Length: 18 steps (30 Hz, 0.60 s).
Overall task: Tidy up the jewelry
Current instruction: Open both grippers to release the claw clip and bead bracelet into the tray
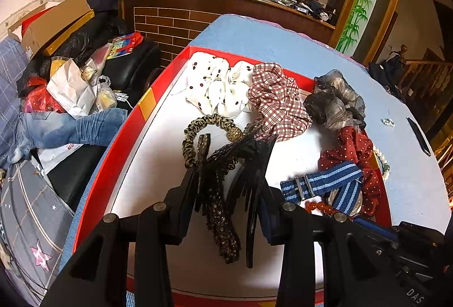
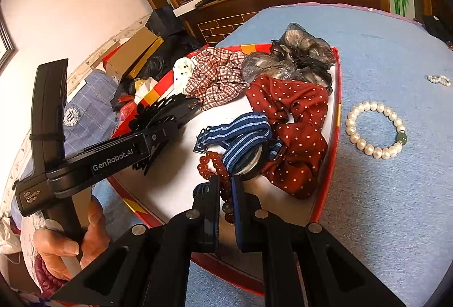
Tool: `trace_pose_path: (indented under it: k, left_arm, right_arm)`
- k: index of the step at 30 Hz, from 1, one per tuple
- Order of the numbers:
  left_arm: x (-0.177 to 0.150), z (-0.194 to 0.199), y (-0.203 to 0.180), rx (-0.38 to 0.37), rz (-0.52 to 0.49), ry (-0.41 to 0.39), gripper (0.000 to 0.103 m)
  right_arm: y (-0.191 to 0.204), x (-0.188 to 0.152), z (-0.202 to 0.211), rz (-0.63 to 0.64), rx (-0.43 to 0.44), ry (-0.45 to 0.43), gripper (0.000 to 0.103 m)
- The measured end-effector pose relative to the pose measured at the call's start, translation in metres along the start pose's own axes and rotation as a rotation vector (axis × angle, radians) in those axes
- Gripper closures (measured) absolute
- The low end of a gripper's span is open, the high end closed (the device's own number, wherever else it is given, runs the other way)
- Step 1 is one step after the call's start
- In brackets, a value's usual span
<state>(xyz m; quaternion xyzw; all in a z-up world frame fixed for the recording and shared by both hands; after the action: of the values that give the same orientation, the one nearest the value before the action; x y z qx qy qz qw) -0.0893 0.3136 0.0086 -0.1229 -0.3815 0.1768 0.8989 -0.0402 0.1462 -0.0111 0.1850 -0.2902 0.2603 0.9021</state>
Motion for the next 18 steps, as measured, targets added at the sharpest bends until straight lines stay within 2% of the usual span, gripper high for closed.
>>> trace_pose_path:
  k: [13, 17, 18]
  left_arm:
    - [-0.001, 0.0, -0.007, 0.047, -0.029, 0.014, 0.06]
    - [-0.001, -0.002, -0.012, 0.068, -0.052, 0.025, 0.054]
    - [-0.001, -0.001, -0.013, 0.078, -0.058, 0.024, 0.054]
  right_arm:
    - [-0.002, -0.006, 0.002, 0.018, -0.029, 0.025, 0.09]
    - [-0.004, -0.009, 0.005, 0.019, -0.038, 0.027, 0.088]
    - [-0.005, -0.01, 0.006, 0.018, -0.036, 0.028, 0.084]
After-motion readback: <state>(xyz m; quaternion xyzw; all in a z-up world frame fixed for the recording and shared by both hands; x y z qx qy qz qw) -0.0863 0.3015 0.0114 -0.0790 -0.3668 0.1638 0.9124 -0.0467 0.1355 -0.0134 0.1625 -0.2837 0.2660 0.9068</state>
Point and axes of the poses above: each gripper's, at about its wrist camera, not at the fingertips, and z roughly against the way its jaws point, y to its left, x to its top, the point moved 3 cm from there along -z, roughly the way its jaws point, and after that the axes turned 15 degrees about -x, right-handed, at the moved point
